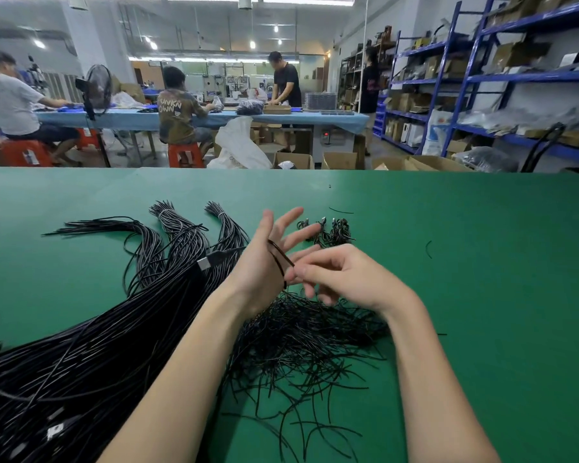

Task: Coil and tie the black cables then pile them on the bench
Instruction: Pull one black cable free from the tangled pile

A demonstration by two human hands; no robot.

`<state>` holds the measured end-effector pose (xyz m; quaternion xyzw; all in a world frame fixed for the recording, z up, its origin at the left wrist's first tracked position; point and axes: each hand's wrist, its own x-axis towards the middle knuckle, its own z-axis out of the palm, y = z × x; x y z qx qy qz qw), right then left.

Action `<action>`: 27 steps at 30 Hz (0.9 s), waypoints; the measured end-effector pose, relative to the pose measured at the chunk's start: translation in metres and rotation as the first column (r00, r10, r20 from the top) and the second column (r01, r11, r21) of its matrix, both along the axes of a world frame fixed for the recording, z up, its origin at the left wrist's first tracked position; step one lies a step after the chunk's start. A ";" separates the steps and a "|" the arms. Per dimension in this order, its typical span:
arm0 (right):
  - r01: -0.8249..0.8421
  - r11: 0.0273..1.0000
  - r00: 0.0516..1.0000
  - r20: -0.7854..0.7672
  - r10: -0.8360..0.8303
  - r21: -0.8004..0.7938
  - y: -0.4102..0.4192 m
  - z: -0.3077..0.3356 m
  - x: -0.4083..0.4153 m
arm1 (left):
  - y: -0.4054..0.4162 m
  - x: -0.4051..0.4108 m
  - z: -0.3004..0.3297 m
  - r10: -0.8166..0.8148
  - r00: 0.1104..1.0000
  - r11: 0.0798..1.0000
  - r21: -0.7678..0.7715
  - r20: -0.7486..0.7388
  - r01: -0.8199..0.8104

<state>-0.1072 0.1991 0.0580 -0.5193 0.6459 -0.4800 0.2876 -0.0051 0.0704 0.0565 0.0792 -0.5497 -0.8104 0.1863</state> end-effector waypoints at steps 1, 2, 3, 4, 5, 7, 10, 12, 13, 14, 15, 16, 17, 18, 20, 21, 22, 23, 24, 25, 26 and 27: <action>-0.031 0.999 0.999 0.043 0.030 0.035 -0.001 -0.003 0.002 | 0.000 0.000 0.001 -0.007 1.000 1.000 0.015 -0.025 0.007; -0.058 0.997 0.996 0.076 0.053 0.057 -0.001 -0.005 0.003 | 0.002 -0.001 0.001 -0.012 0.999 1.000 0.001 -0.032 0.012; -0.069 0.995 0.994 0.090 0.063 0.067 -0.001 -0.007 0.005 | 0.002 -0.001 0.001 -0.022 0.999 1.000 -0.016 -0.034 0.021; -0.058 0.996 0.995 0.087 0.052 0.063 -0.001 -0.007 0.005 | 0.002 -0.001 0.001 -0.035 0.999 0.999 -0.022 -0.031 0.035; -0.018 0.999 0.998 0.068 0.015 0.045 0.000 -0.007 0.005 | 0.001 0.000 0.001 -0.050 0.998 0.999 -0.007 -0.021 0.050; 0.137 0.990 0.990 0.041 -0.135 -0.042 0.003 -0.004 0.000 | -0.004 0.004 0.001 -0.087 0.996 0.996 -0.020 0.019 0.087; 0.410 0.898 0.908 0.161 -0.386 -0.161 0.011 0.000 -0.012 | -0.009 0.014 0.003 -0.187 0.979 0.977 -0.085 0.079 0.194; 0.515 0.843 0.854 0.173 -0.491 -0.155 0.016 0.000 -0.018 | -0.012 0.022 0.006 -0.253 0.966 0.961 -0.096 0.056 0.258; 0.553 0.822 0.830 0.173 -0.530 -0.137 0.016 -0.002 -0.020 | -0.013 0.026 0.009 -0.276 0.960 0.954 -0.114 0.034 0.278; 0.591 0.799 0.802 0.183 -0.568 -0.110 0.016 -0.005 -0.022 | -0.012 0.029 0.012 -0.292 0.956 0.946 -0.147 0.007 0.290; 0.631 0.772 0.768 0.198 -0.609 -0.073 0.015 -0.008 -0.024 | -0.010 0.032 0.015 -0.306 0.952 0.939 -0.177 -0.029 0.296; 0.664 0.747 0.735 0.212 -0.644 -0.033 0.015 -0.011 -0.025 | -0.007 0.033 0.018 -0.319 0.945 0.934 -0.196 -0.071 0.300; 0.687 0.727 0.708 0.220 -0.671 0.004 0.014 -0.013 -0.026 | -0.005 0.035 0.022 -0.335 0.935 0.930 -0.197 -0.116 0.309; 0.703 0.710 0.689 0.212 -0.693 0.035 0.014 -0.016 -0.027 | -0.004 0.037 0.025 -0.354 0.921 0.928 -0.186 -0.163 0.324; 0.735 0.674 0.659 0.156 -0.736 0.077 0.016 -0.023 -0.030 | -0.005 0.038 0.031 -0.379 0.889 0.924 -0.148 -0.255 0.352; 0.752 0.653 0.643 0.118 -0.757 0.091 0.017 -0.025 -0.032 | -0.007 0.038 0.033 -0.374 0.879 0.928 -0.131 -0.297 0.350; 0.767 0.633 0.628 0.080 -0.774 0.105 0.017 -0.027 -0.034 | -0.008 0.038 0.034 -0.354 0.876 0.935 -0.119 -0.328 0.333; 0.778 0.617 0.616 0.044 -0.786 0.119 0.017 -0.029 -0.035 | -0.009 0.037 0.034 -0.323 0.881 0.947 -0.108 -0.345 0.304; 0.787 0.601 0.606 0.009 -0.796 0.136 0.016 -0.030 -0.036 | -0.010 0.036 0.034 -0.285 0.892 0.958 -0.097 -0.352 0.269; 0.795 0.587 0.597 -0.027 -0.801 0.152 0.016 -0.031 -0.037 | -0.011 0.035 0.032 -0.249 0.901 0.968 -0.080 -0.354 0.236; 0.800 0.576 0.592 -0.062 -0.804 0.167 0.015 -0.032 -0.037 | -0.011 0.034 0.031 -0.215 0.909 0.976 -0.059 -0.357 0.208; 0.803 0.568 0.588 -0.091 -0.804 0.178 0.013 -0.034 -0.036 | -0.012 0.034 0.030 -0.188 0.913 0.982 -0.040 -0.363 0.186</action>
